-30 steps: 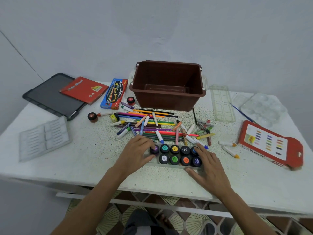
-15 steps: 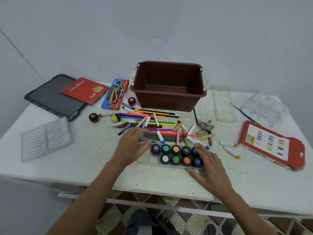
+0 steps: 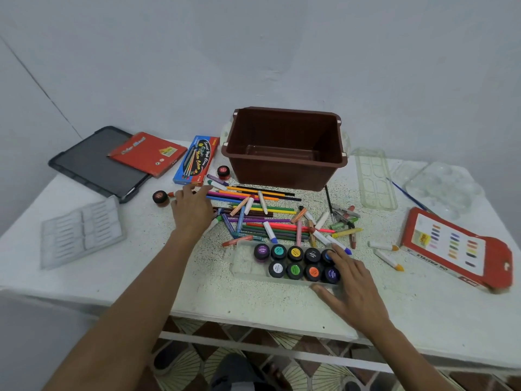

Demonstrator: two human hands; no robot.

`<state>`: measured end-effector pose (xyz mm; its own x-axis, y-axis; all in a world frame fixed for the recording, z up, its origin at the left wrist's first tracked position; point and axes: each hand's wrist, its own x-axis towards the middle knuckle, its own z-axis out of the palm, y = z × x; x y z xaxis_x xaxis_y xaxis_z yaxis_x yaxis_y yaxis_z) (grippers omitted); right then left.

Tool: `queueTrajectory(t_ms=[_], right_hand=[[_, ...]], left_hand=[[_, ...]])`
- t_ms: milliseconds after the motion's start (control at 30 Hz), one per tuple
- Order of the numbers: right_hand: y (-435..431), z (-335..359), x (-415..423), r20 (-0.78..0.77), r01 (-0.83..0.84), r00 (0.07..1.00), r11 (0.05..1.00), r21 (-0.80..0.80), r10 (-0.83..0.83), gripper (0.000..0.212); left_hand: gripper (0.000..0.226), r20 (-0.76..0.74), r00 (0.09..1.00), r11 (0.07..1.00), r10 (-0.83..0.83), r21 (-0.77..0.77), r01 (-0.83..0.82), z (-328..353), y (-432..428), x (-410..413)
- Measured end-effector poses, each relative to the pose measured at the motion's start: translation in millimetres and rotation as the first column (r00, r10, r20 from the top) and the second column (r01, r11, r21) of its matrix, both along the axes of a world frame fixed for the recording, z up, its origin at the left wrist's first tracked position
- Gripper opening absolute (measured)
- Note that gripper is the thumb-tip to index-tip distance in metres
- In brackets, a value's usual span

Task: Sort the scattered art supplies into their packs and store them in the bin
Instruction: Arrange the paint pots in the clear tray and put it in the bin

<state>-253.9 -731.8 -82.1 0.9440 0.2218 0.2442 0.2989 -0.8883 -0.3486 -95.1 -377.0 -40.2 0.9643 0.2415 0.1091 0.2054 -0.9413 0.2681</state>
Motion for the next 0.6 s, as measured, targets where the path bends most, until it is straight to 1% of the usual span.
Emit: queueTrajectory(t_ms=[167, 300, 433, 533, 600], right_hand=[[-0.1, -0.5, 0.5, 0.004, 0.005, 1.000, 1.000, -0.013, -0.005, 0.079], [-0.3, -0.3, 0.4, 0.009, 0.008, 1.000, 1.000, -0.011, -0.008, 0.078], [-0.5, -0.7, 0.2, 0.008, 0.008, 1.000, 1.000, -0.012, -0.008, 0.077], [-0.3, 0.4, -0.1, 0.015, 0.008, 1.000, 1.000, -0.012, -0.007, 0.077], [0.3, 1.2, 0.2, 0.013, 0.011, 1.000, 1.000, -0.010, -0.011, 0.077]], left_hand=[[0.037, 0.007, 1.000, 0.996, 0.025, -0.083, -0.024, -5.5, 11.9, 5.4], [0.037, 0.024, 0.997, 0.980, 0.067, -0.189, -0.061, -7.2, 23.7, 7.0], [0.028, 0.051, 0.993, 0.952, 0.111, -0.291, -0.092, -5.9, 32.6, 2.2], [0.023, 0.113, 0.988, 0.932, 0.107, -0.358, -0.060, 0.3, 27.5, -5.5], [0.017, 0.157, 0.985, 0.895, 0.069, -0.446, 0.009, 5.9, 19.1, -12.8]])
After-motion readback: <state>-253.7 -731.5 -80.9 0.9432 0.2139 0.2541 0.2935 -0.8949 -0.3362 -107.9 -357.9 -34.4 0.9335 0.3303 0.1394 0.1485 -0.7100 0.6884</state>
